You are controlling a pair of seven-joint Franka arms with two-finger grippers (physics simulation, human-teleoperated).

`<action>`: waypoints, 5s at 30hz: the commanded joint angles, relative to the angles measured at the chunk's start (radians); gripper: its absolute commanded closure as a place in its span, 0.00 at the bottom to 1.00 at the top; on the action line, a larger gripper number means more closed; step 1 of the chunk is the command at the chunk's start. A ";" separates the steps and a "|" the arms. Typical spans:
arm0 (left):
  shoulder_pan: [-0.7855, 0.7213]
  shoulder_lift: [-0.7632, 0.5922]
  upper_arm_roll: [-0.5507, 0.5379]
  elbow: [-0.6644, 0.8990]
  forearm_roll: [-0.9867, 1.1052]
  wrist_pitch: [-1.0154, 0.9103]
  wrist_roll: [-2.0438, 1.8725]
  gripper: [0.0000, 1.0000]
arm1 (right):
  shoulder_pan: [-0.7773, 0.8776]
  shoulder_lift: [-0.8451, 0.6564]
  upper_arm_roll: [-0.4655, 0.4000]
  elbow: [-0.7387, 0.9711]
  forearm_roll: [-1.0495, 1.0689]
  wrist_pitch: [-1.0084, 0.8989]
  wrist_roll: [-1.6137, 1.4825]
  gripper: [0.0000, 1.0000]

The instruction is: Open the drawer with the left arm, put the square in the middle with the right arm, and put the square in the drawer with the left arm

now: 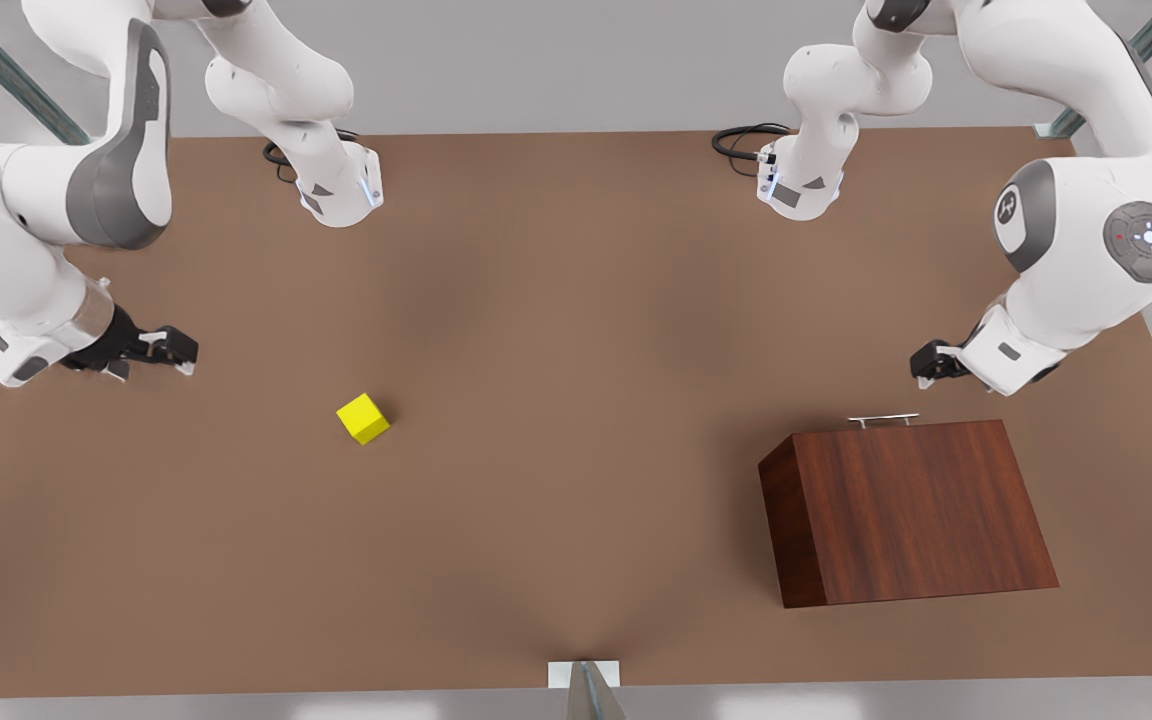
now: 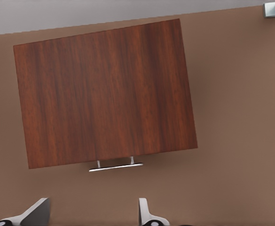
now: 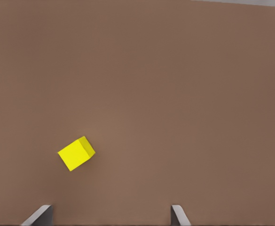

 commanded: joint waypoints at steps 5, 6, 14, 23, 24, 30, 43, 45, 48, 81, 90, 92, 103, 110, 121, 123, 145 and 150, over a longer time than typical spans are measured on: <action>0.001 -0.124 -0.001 -0.222 0.007 0.141 -0.327 0.00 | 0.038 -0.008 -0.007 -0.058 0.015 0.018 -0.003 0.00; 0.001 -0.152 -0.001 -0.258 0.003 0.152 -0.466 0.00 | 0.067 -0.020 -0.005 -0.118 0.018 0.099 -0.005 0.00; 0.001 -0.364 0.002 -0.820 -0.040 0.713 -1.246 0.00 | 0.156 0.113 -0.002 -0.390 0.024 0.483 -0.325 0.00; -0.001 -0.304 0.005 -0.966 -0.128 0.956 -1.416 0.00 | 0.165 0.262 0.002 -0.540 0.008 0.736 -0.502 0.00; -0.001 -0.295 0.005 -0.965 -0.128 0.960 -1.424 0.00 | 0.165 0.265 0.002 -0.540 0.006 0.736 -0.502 0.00; 0.001 -0.247 0.008 -0.965 -0.132 1.005 -1.433 0.00 | 0.174 0.282 0.024 -0.551 0.011 0.747 -0.506 0.00; 0.005 -0.177 0.045 -0.965 -0.131 1.062 -1.485 0.00 | 0.176 0.285 0.025 -0.576 0.023 0.792 -0.509 0.00; 0.011 -0.169 0.048 -0.965 -0.129 1.062 -1.485 0.00 | 0.176 0.279 0.025 -0.574 0.023 0.792 -0.511 0.00; 0.011 -0.163 0.054 -0.966 -0.129 1.058 -1.485 0.00 | 0.176 0.265 0.028 -0.577 0.023 0.781 -0.509 0.00; 0.010 -0.203 0.054 -1.038 -0.123 0.986 -1.479 0.00 | 0.191 0.336 0.058 -0.637 0.024 0.951 -0.443 0.39; 0.010 -0.236 0.054 -1.072 -0.123 0.963 -1.479 0.00 | 0.522 0.294 0.062 -0.442 0.024 0.782 0.041 0.39; 0.010 -0.255 0.054 -1.074 -0.123 0.945 -1.479 0.00 | 0.670 0.380 0.061 -0.307 0.061 0.775 0.259 0.39; 0.008 -0.341 0.054 -1.147 -0.122 0.914 -1.479 0.00 | 0.941 0.762 0.038 0.198 0.008 0.650 0.466 0.23; 0.007 -0.377 0.054 -1.183 -0.122 0.894 -1.479 0.00 | 0.943 0.778 0.036 0.199 -0.006 0.687 0.459 0.00; -0.002 -0.633 0.054 -1.241 -0.117 0.700 -1.480 0.00 | 0.094 -0.035 0.025 -0.138 -0.008 0.166 0.057 0.00; -0.025 -0.666 0.049 -1.174 -0.109 0.684 -1.468 0.00 | -0.054 -0.028 0.024 -0.135 -0.008 0.161 -0.089 0.00; -0.452 0.150 -0.084 -0.130 -0.068 0.229 0.150 0.00 | -0.119 0.050 0.022 0.086 0.004 0.014 -0.150 0.00; -0.561 0.241 -0.095 -0.095 0.024 0.283 0.153 0.00 | -0.120 0.052 0.022 0.087 0.004 0.026 -0.150 0.00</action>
